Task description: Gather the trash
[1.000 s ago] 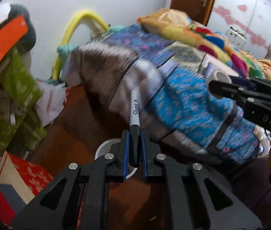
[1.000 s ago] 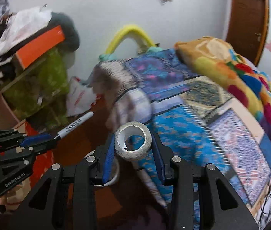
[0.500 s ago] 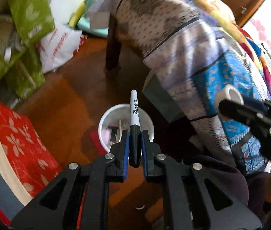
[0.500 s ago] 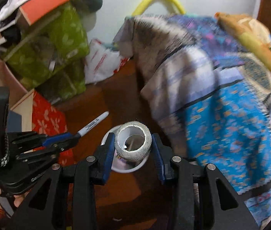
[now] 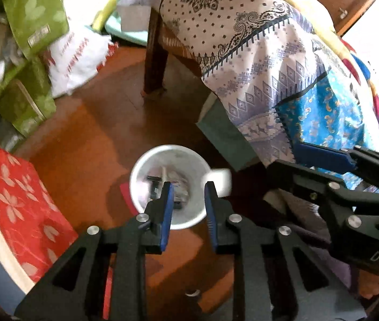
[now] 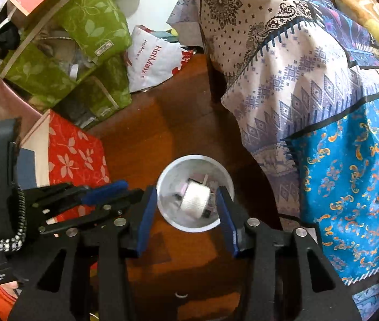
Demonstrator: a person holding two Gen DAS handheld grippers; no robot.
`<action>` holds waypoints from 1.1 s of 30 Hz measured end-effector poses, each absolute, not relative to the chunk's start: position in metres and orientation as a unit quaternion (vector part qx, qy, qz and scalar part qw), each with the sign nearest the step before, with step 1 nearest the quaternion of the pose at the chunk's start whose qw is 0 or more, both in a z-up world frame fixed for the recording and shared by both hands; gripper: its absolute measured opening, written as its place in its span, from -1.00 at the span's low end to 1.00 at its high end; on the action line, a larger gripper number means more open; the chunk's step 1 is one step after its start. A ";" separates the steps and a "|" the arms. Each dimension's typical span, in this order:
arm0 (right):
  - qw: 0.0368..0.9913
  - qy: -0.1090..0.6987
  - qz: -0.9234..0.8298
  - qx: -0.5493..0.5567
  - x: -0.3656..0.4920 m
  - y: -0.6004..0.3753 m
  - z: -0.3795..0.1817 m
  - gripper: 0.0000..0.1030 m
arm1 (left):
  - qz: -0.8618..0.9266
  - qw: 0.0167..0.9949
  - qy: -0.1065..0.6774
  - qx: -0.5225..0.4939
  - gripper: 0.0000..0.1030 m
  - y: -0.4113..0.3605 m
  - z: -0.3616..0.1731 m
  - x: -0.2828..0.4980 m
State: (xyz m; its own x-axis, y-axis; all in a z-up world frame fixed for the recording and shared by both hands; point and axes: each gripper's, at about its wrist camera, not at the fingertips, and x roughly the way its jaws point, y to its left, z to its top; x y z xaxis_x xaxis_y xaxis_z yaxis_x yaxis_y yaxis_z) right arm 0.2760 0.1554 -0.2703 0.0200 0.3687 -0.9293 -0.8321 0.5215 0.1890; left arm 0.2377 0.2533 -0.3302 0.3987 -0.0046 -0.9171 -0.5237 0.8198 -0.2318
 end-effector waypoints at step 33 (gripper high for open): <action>0.906 0.252 0.339 -0.025 0.136 -0.108 -0.008 -0.17 | 0.103 0.951 0.274 -0.099 -0.56 0.067 -0.036 0.077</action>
State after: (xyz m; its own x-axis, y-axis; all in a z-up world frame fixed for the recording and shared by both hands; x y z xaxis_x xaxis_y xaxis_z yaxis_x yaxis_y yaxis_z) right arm 0.1362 -0.1082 -0.0081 0.6431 0.6020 -0.4733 -0.6276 0.7685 0.1248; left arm 0.0769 0.0667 -0.0361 0.8288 0.1417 -0.5413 -0.2504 0.9591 -0.1324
